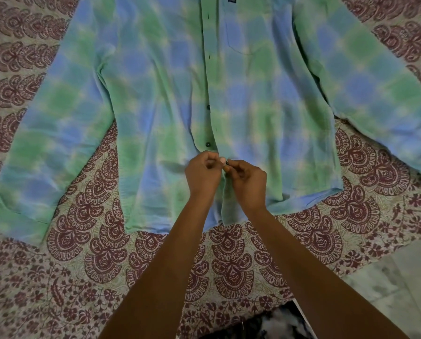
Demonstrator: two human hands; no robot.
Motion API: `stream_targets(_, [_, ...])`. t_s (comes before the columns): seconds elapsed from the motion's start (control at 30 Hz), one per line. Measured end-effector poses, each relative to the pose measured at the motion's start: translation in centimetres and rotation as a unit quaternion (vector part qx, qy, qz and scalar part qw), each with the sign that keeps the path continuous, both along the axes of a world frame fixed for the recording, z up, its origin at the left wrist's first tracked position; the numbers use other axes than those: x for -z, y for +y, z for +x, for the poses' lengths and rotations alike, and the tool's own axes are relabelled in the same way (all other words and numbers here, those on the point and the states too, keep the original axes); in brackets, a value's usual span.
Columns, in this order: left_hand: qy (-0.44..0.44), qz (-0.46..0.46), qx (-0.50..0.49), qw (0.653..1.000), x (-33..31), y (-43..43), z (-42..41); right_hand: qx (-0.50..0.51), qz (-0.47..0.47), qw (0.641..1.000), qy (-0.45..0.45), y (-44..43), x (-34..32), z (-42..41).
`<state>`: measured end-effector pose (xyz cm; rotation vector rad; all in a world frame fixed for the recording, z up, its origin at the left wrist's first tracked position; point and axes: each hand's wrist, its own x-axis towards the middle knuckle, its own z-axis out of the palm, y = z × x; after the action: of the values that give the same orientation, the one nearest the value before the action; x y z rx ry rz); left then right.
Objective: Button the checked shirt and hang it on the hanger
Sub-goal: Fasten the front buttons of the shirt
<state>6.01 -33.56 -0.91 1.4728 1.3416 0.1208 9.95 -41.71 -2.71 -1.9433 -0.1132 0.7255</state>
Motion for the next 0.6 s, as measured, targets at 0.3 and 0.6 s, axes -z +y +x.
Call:
stream_targets(0.3, [-0.009,-0.036,0.012,0.999,0.6,0.4,-0.1,-0.054,-0.032,0.998,-0.025,-0.3,-0.1,0.4])
stream_targets(0.6, [-0.020,-0.015,0.042,0.999,0.2,1.3,0.0,-0.126,-0.080,0.976,-0.157,0.8,-0.9,1.1])
